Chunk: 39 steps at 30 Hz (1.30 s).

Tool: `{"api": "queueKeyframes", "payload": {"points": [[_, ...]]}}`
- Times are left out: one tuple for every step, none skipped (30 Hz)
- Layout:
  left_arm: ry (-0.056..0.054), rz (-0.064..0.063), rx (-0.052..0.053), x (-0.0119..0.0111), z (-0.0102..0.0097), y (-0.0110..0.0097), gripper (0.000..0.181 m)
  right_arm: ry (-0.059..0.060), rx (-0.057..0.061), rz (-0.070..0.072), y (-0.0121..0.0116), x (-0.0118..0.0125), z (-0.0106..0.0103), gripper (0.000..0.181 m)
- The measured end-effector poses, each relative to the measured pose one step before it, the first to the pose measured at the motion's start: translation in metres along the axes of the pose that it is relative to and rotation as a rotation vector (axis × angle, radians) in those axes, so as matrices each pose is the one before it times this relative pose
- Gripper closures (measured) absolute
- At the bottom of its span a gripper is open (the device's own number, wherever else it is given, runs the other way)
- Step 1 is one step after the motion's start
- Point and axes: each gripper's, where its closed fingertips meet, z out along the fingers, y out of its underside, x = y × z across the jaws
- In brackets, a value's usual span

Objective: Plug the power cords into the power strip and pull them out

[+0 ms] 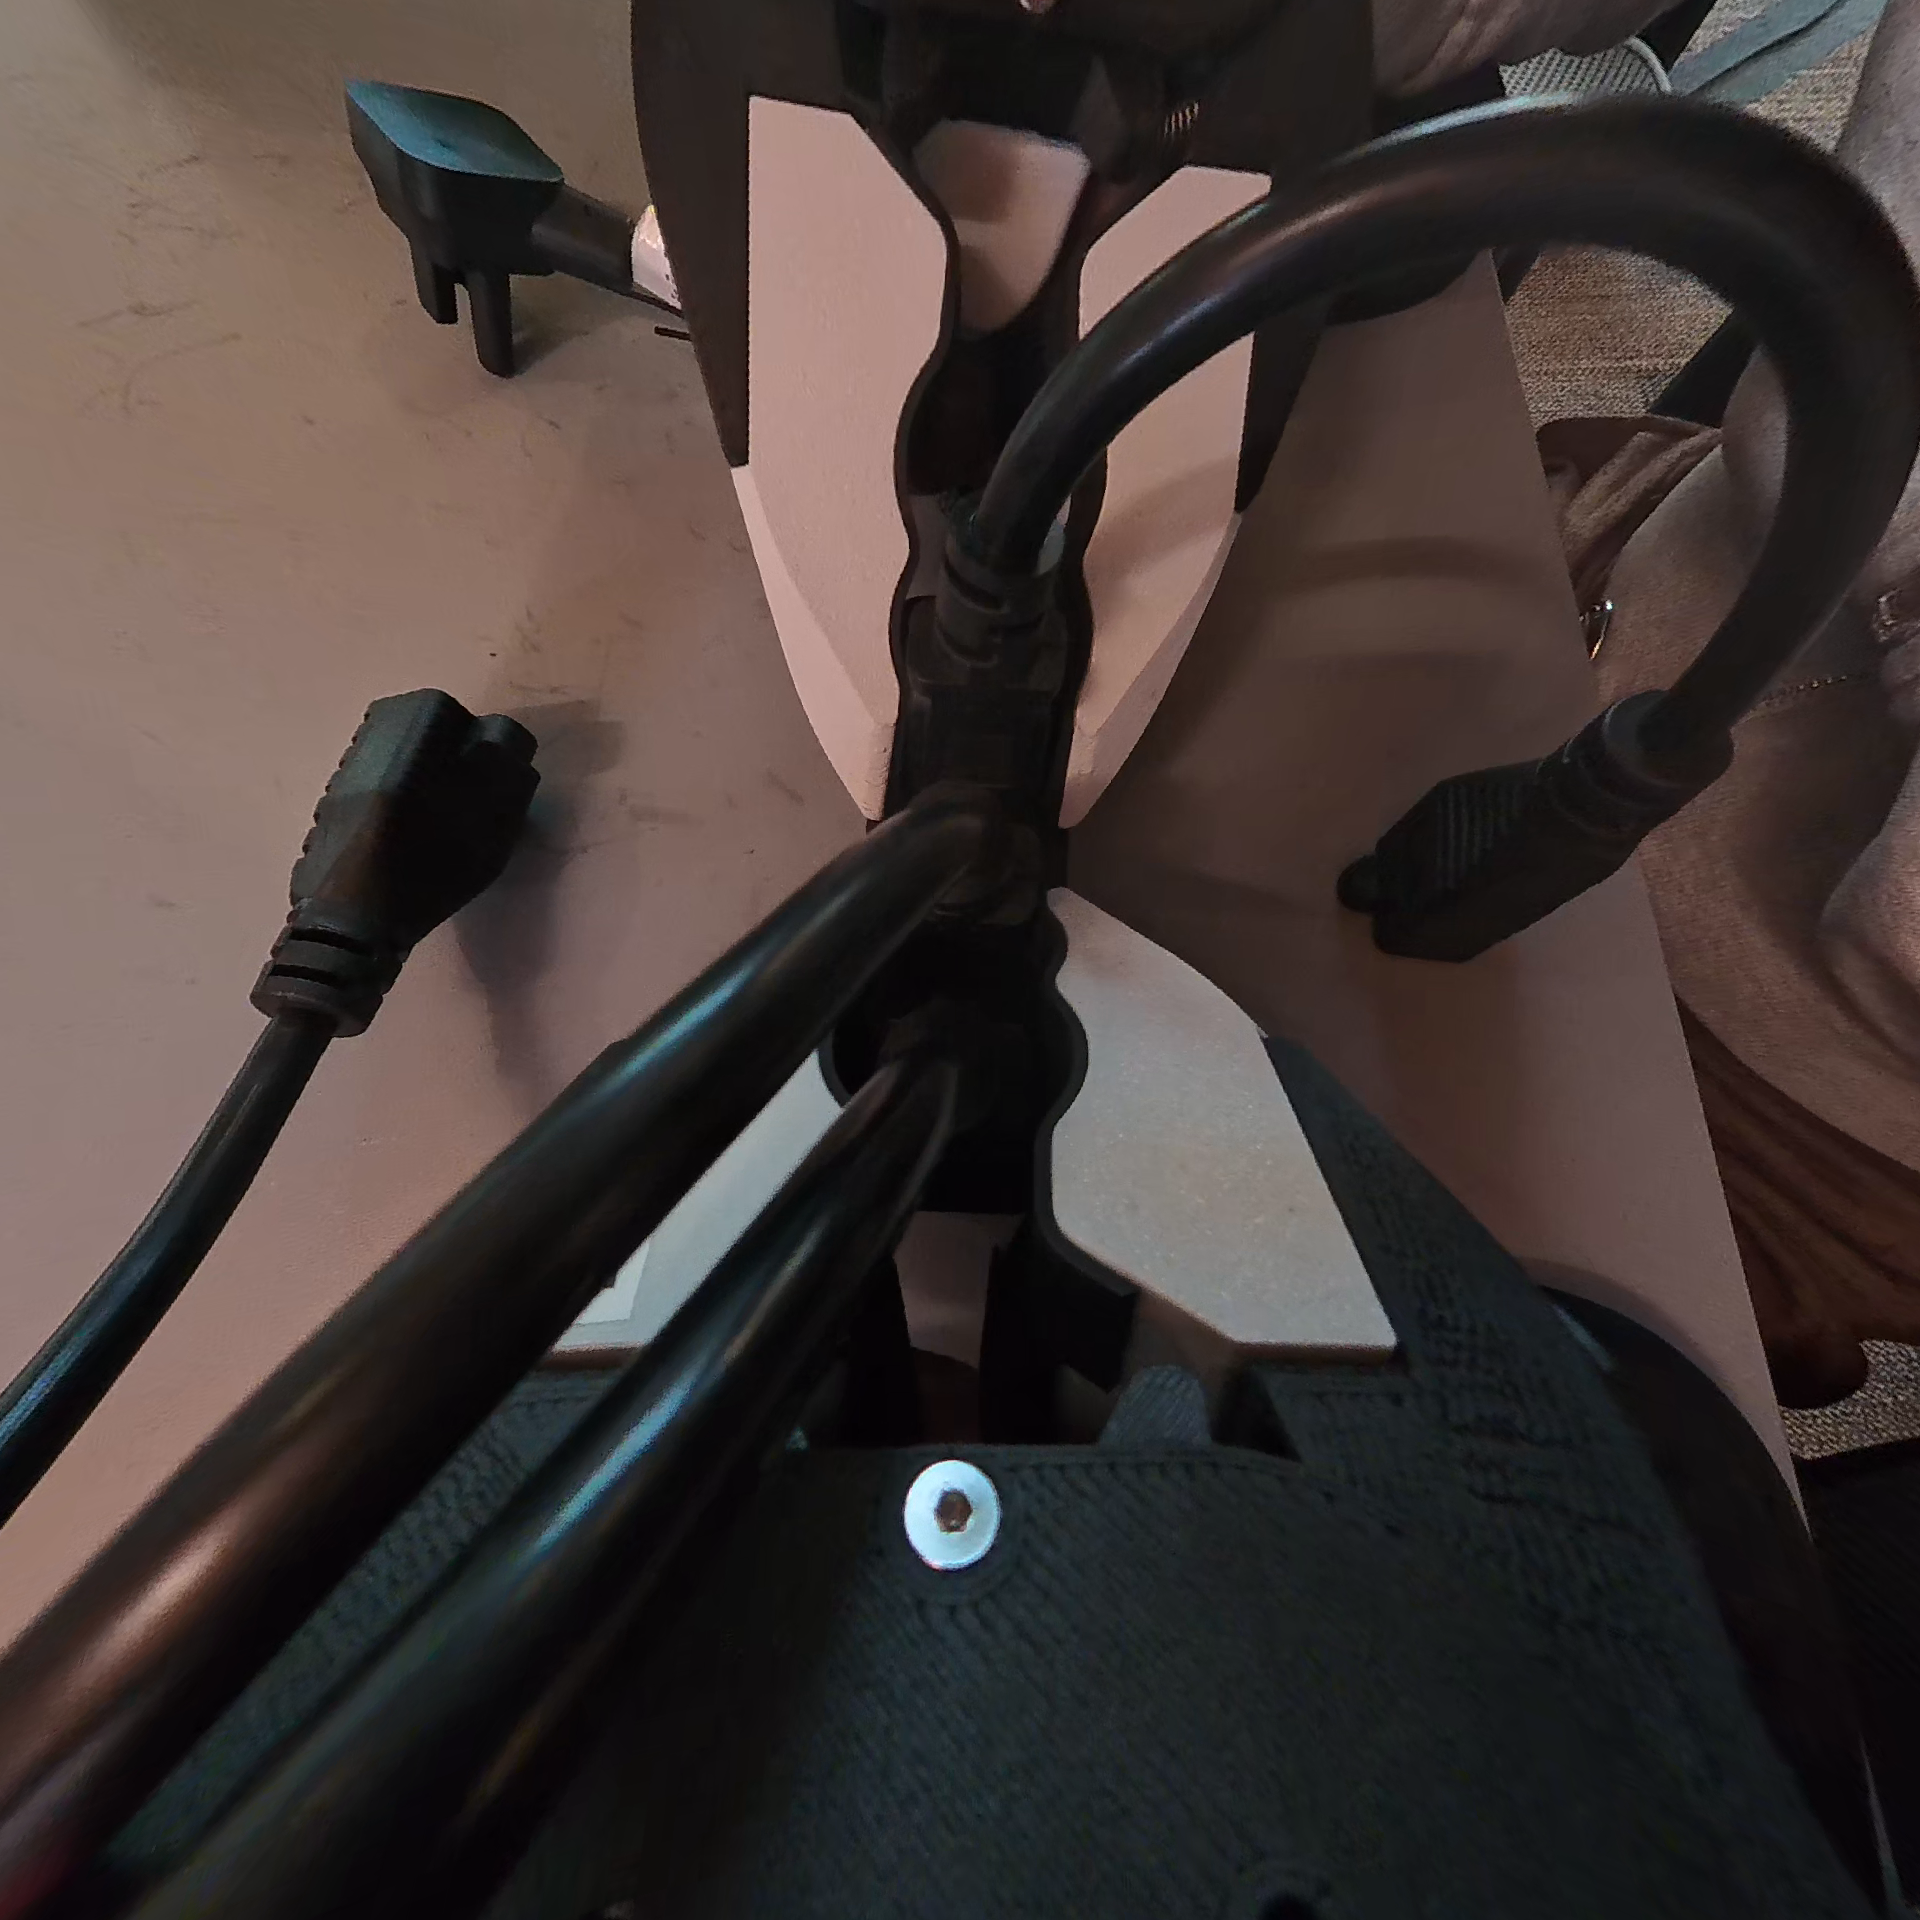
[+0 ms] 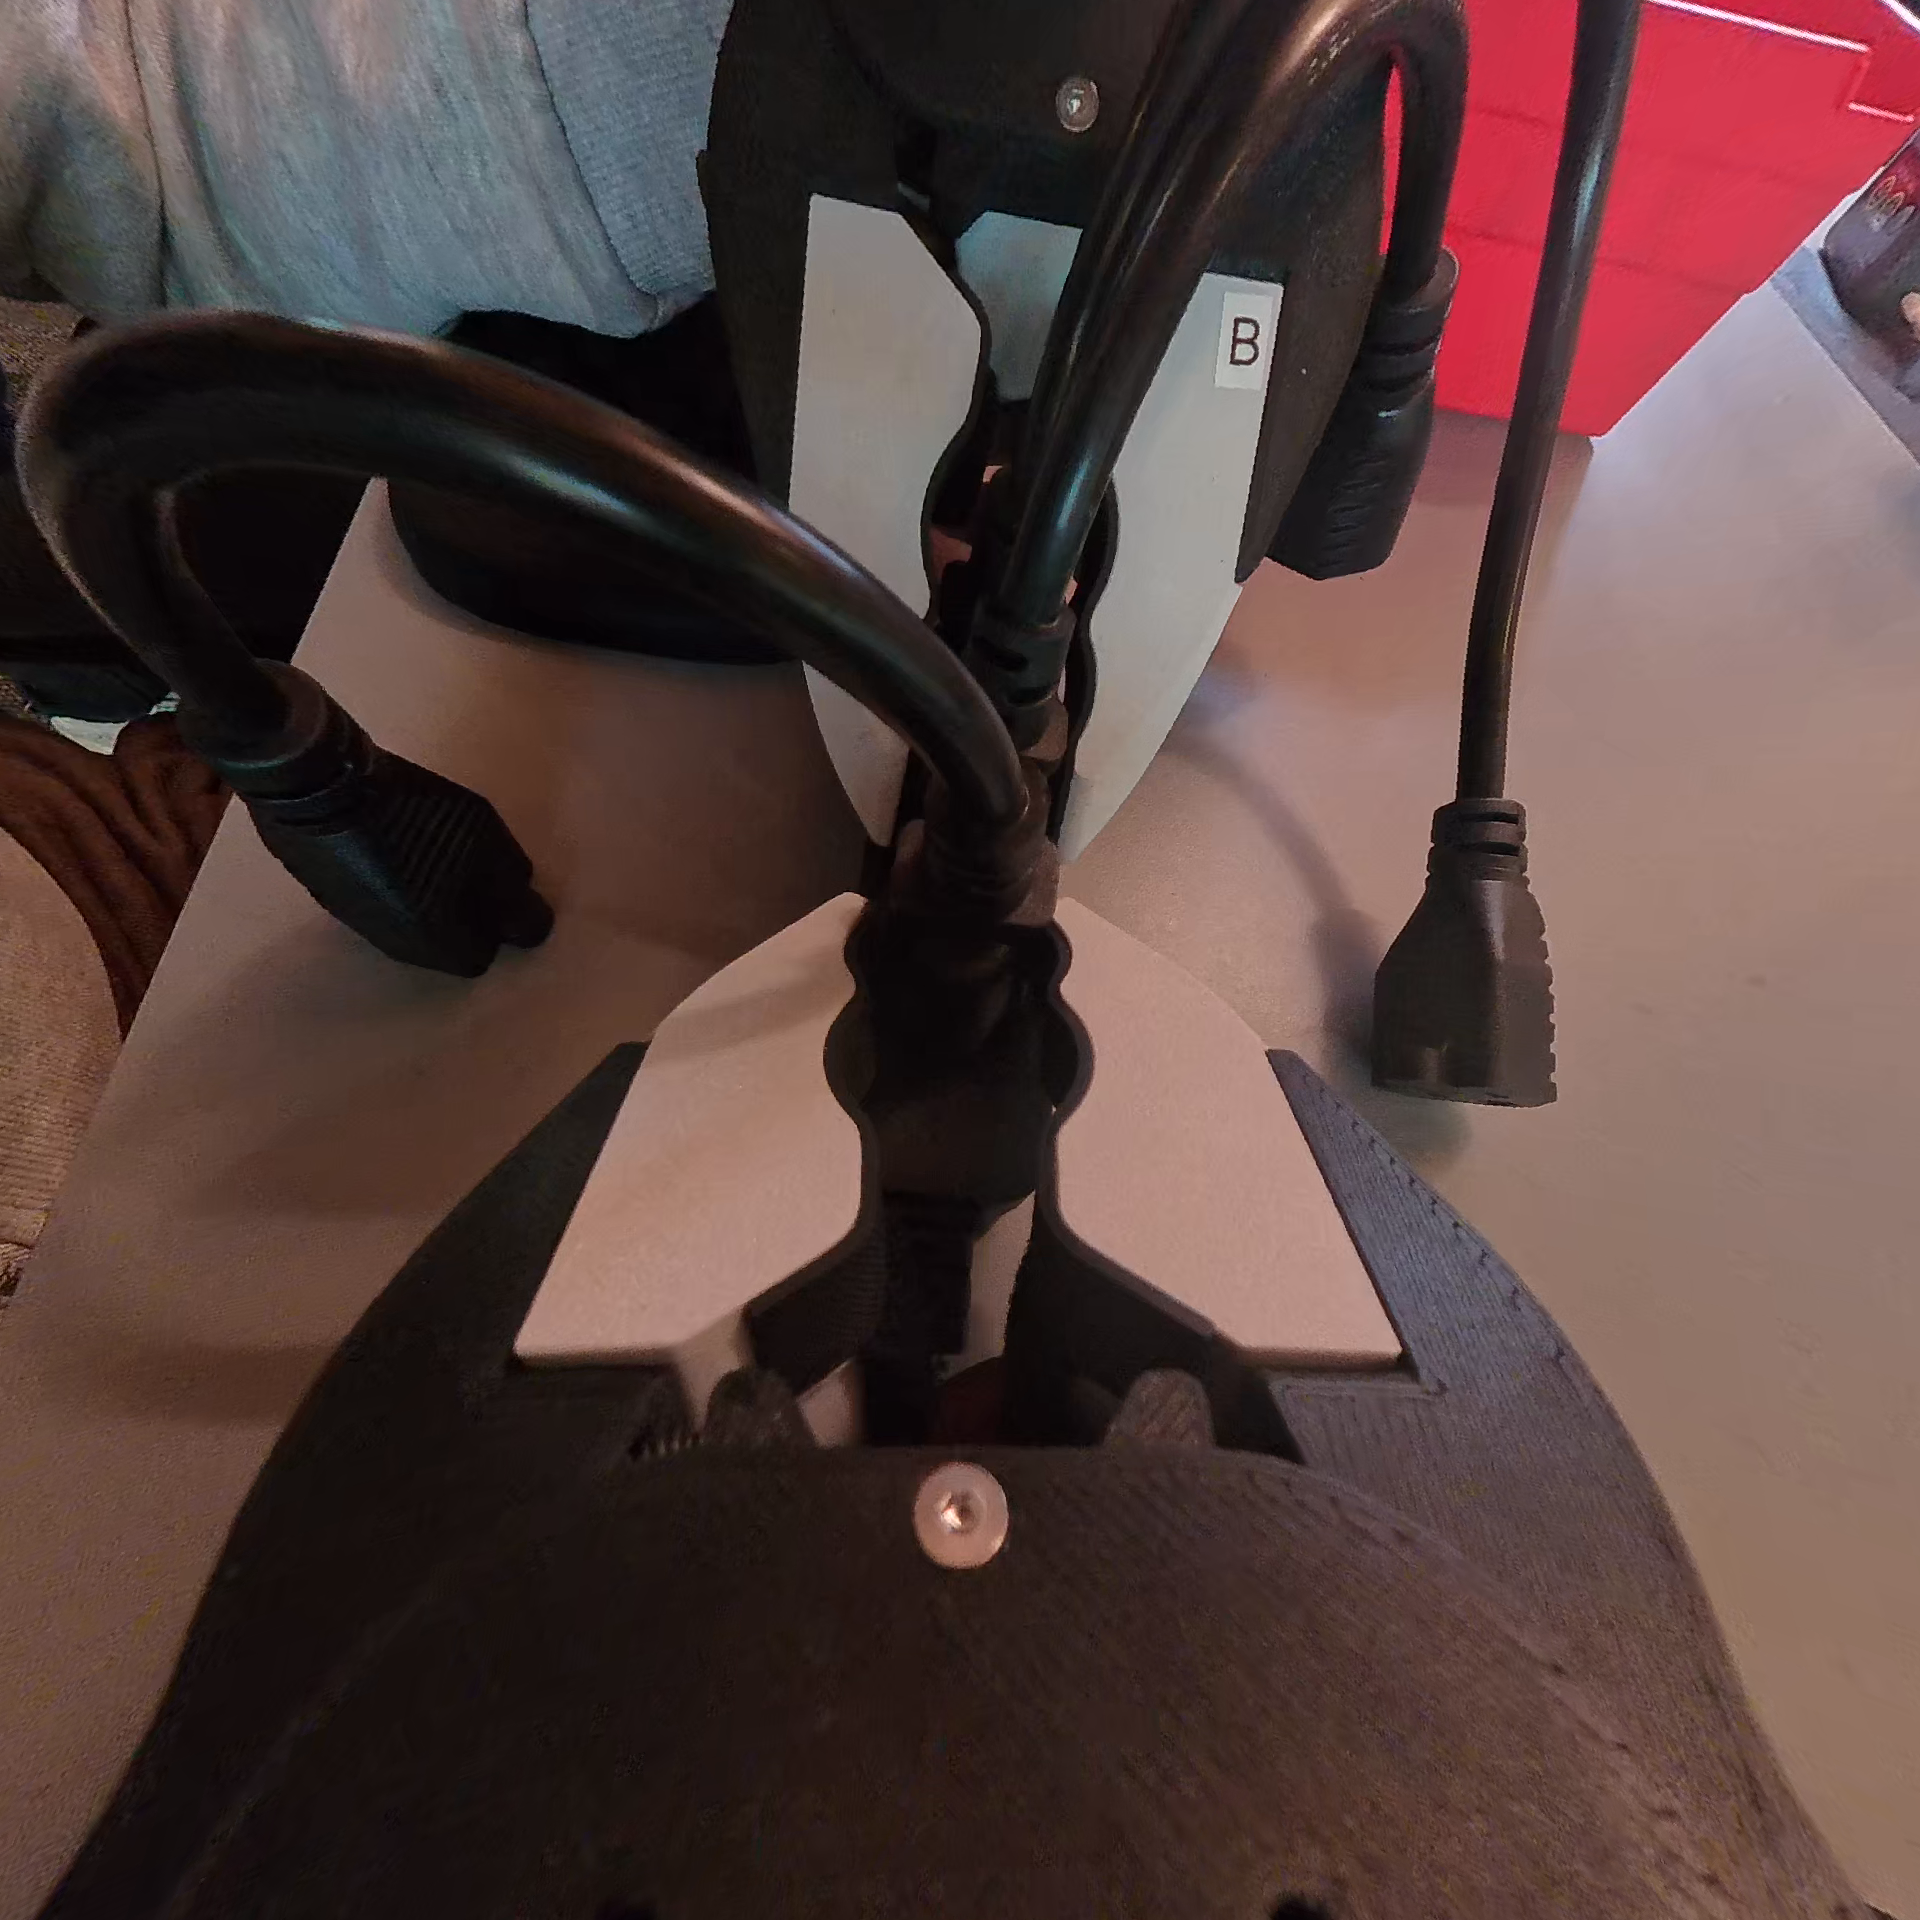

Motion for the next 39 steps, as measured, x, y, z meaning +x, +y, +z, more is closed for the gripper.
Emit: {"api": "queueKeyframes", "payload": {"points": [[-0.0001,0.0006,-0.0001,0.00003,-0.00005,0.00006,0.153,0.0002,0.0000,-0.0004,0.00004,-0.00001,-0.00008,0.152],[0.0004,-0.0002,0.0005,0.00001,-0.00002,-0.00001,0.154,0.0000,0.0000,0.0001,0.00000,0.00000,0.00000,0.152],[0.0006,0.0000,0.0007,0.00007,0.00005,-0.00009,0.154,-0.0002,0.0000,0.0002,0.00005,0.00000,0.00013,0.152],[0.0003,-0.0002,0.0001,-0.00003,0.00004,-0.00005,0.154,-0.0001,0.0000,0.0001,0.00001,-0.00002,0.00000,0.152],[0.0000,0.0000,-0.0002,0.00000,-0.00001,0.00003,0.154,0.0000,0.0000,0.0000,0.00004,0.00007,-0.00005,0.152],[0.0001,-0.0002,0.0001,0.00003,0.00000,-0.00001,0.154,-0.0001,0.0000,0.0001,0.00000,-0.00002,0.00000,0.152],[0.0001,-0.0001,0.0002,-0.00006,0.00006,-0.00007,0.154,0.0000,0.0000,0.0000,0.00000,0.00000,0.00000,0.152],[0.0002,-0.0004,0.0001,-0.00001,-0.00005,0.00005,0.154,0.0002,0.0000,-0.0002,-0.00003,-0.00004,0.00004,0.152],[0.0002,-0.0005,0.0002,0.00006,0.00001,-0.00002,0.154,0.0001,0.0000,0.0000,0.00000,0.00002,0.00000,0.152],[0.0001,-0.0009,0.0000,-0.00001,0.00011,0.00003,0.154,-0.0001,0.0000,0.0002,0.00004,0.00005,-0.00005,0.152],[0.0000,-0.0007,-0.0001,-0.00003,0.00003,-0.00002,0.154,0.0000,0.0000,0.0001,0.00009,-0.00002,0.00005,0.152],[0.0000,-0.0005,-0.0001,-0.00003,-0.00006,0.00007,0.154,0.0003,0.0000,-0.0002,0.00000,0.00005,0.00000,0.152],[0.0001,-0.0003,0.0002,0.00003,0.00001,-0.00002,0.154,0.0000,0.0000,0.0000,-0.00004,-0.00007,0.00004,0.152],[-0.0001,-0.0001,0.0002,0.00000,0.00001,-0.00003,0.154,-0.0001,0.0000,0.0002,0.00004,0.00005,-0.00004,0.152],[0.0001,-0.0001,-0.0002,0.00002,-0.00001,0.00002,0.154,0.0000,-0.0001,0.0000,0.00001,0.00000,0.00000,0.152],[0.0000,0.0002,0.0001,-0.00002,0.00001,-0.00001,0.154,0.0000,0.0000,-0.0001,0.00000,0.00001,0.00000,0.152],[0.0003,0.0006,0.0004,0.00000,0.00003,-0.00005,0.154,-0.0002,0.0000,0.0003,0.00000,-0.00005,0.00000,0.152],[0.0002,0.0001,0.0002,0.00002,0.00002,-0.00003,0.154,-0.0001,0.0000,0.0001,0.00009,-0.00004,0.00005,0.152],[0.0002,0.0002,0.0001,0.00001,0.00001,-0.00002,0.154,0.0000,0.0000,-0.0001,0.00000,0.00001,0.00000,0.152],[0.0011,0.0012,0.0005,0.00000,-0.00002,-0.00001,0.154,-0.0002,0.0000,0.0002,0.00000,-0.00005,0.00000,0.152],[0.0019,0.0013,0.0014,0.00018,0.00007,-0.00001,0.154,-0.0001,0.0000,0.0001,0.00000,-0.00002,0.00000,0.152],[0.0020,0.0007,0.0013,0.00001,0.00001,-0.00009,0.154,0.0002,0.0000,-0.0002,0.00003,-0.00002,-0.00007,0.152],[0.0011,0.0018,0.0009,0.00005,-0.00003,-0.00002,0.154,0.0000,0.0000,0.0000,0.00009,-0.00001,0.00005,0.152],[0.0005,0.0021,0.0009,-0.00001,0.00003,-0.00008,0.154,-0.0001,0.0000,0.0002,0.00000,-0.00003,0.00000,0.152],[-0.0005,0.0018,0.0010,0.00002,0.00005,-0.00011,0.154,0.0004,0.0000,0.0000,0.00000,0.00006,0.00000,0.152],[-0.0020,0.0021,0.0018,-0.00024,0.00005,-0.00016,0.154,0.0007,0.0000,0.0005,0.00005,0.00014,-0.00005,0.152],[-0.0023,-0.0013,0.0049,-0.00032,0.00016,-0.00059,0.154,0.0009,-0.0002,0.0011,0.00006,0.00012,-0.00006,0.152],[0.0004,-0.0068,0.0139,-0.00015,0.00020,-0.00190,0.154,0.0008,-0.0002,0.0005,0.00007,0.00011,0.00011,0.152],[0.0038,-0.0052,0.0085,0.00017,0.00022,-0.00131,0.154,0.0002,-0.0001,-0.0001,0.00001,0.00003,0.00000,0.152],[0.0037,-0.0017,0.0010,0.00012,0.00008,0.00013,0.154,-0.0002,0.0000,0.0001,0.00000,-0.00004,0.00000,0.152],[0.0051,-0.0071,0.0014,0.00034,0.00003,-0.00001,0.154,-0.0004,0.0000,-0.0001,0.00003,-0.00010,-0.00007,0.152],[0.0066,-0.0096,0.0001,0.00040,0.00005,0.00016,0.154,-0.0001,0.0000,-0.0005,-0.00004,-0.00006,0.00005,0.152],[0.0028,-0.0052,-0.0003,0.00015,0.00011,0.00016,0.154,0.0000,0.0000,0.0001,0.00009,-0.00002,0.00005,0.152],[0.0008,-0.0028,-0.0017,0.00019,0.00009,0.00016,0.154,-0.0004,0.0001,0.0005,0.00003,0.00000,-0.00004,0.152],[0.0019,-0.0029,-0.0029,0.00031,0.00010,0.00022,0.154,-0.0002,0.0001,0.0005,-0.00014,-0.00013,0.00000,0.152],[0.0015,-0.0033,-0.0041,0.00034,0.00008,0.00032,0.154,-0.0002,0.0002,0.0007,-0.00006,-0.00016,0.00006,0.152],[-0.0002,-0.0011,-0.0026,0.00022,0.00000,0.00018,0.154,-0.0007,0.0004,0.0010,-0.00014,-0.00014,-0.00002,0.152],[0.0010,-0.0004,0.0017,0.00026,0.00005,-0.00001,0.154,-0.0005,0.0010,0.0019,-0.00026,-0.00009,-0.00007,0.153],[0.0027,-0.0038,0.0043,0.00011,-0.00013,0.00008,0.154,0.0003,0.0016,0.0034,-0.00035,-0.00009,-0.00003,0.153]]}}
